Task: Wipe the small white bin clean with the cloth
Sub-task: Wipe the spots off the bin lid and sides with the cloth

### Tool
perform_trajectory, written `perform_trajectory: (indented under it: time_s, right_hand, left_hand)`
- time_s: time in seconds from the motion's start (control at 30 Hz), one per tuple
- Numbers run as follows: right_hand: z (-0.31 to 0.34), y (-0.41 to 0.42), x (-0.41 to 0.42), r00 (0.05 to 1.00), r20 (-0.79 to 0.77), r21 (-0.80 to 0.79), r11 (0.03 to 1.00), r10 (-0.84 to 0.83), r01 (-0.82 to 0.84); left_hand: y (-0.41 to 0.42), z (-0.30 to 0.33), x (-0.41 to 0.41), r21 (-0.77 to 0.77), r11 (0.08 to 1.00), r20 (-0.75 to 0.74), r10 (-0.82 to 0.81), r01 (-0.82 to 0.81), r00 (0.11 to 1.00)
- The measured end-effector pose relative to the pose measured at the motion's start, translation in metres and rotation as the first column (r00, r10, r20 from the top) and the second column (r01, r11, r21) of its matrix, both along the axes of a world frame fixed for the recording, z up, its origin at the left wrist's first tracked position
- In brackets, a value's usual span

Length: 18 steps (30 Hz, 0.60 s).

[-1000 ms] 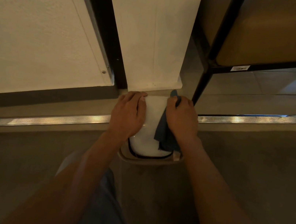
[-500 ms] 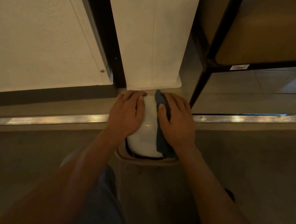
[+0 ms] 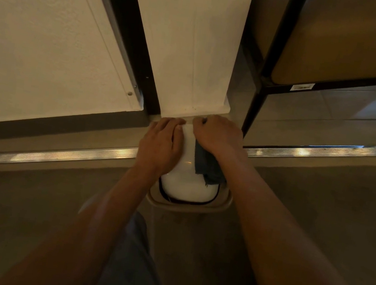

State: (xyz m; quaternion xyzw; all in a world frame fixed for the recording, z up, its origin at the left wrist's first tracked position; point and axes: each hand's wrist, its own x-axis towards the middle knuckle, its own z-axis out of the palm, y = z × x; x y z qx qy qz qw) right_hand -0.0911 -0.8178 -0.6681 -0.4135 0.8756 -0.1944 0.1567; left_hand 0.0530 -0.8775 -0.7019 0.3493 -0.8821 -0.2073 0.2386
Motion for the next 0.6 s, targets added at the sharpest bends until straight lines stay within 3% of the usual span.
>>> perform_trajectory:
  time_s: [0.1, 0.2, 0.3, 0.37, 0.47, 0.6]
  right_hand:
    - [-0.006, 0.011, 0.002, 0.985, -0.131, -0.105, 0.987, 0.112, -0.126]
    - [-0.025, 0.036, 0.002, 0.958, -0.216, -0.346, 0.903, 0.188, -0.255]
    - [-0.045, 0.055, 0.011, 0.987, -0.127, -0.576, 0.803, 0.096, -0.152]
    - [-0.049, 0.059, 0.020, 0.999, -0.038, -0.634, 0.773, 0.012, -0.033]
    - [-0.040, 0.054, 0.021, 0.996, 0.054, -0.595, 0.799, -0.068, 0.086]
    - [-0.024, 0.034, 0.006, 0.962, 0.202, -0.336, 0.909, -0.184, 0.244]
  left_hand:
    - [0.000, -0.002, 0.000, 0.012, 1.000, -0.025, 0.004, -0.004, 1.000]
    - [0.002, -0.002, 0.000, 0.043, 0.999, -0.048, 0.016, -0.014, 0.999]
    - [0.000, -0.002, 0.000, 0.053, 0.998, -0.039, 0.021, -0.019, 0.999]
    - [-0.001, -0.003, 0.000, 0.035, 0.999, -0.038, 0.021, -0.020, 0.999]
    - [-0.002, -0.006, 0.000, 0.036, 0.999, -0.034, 0.031, -0.030, 0.999]
    - [0.000, -0.009, 0.002, 0.024, 0.998, -0.063, 0.051, -0.049, 0.997]
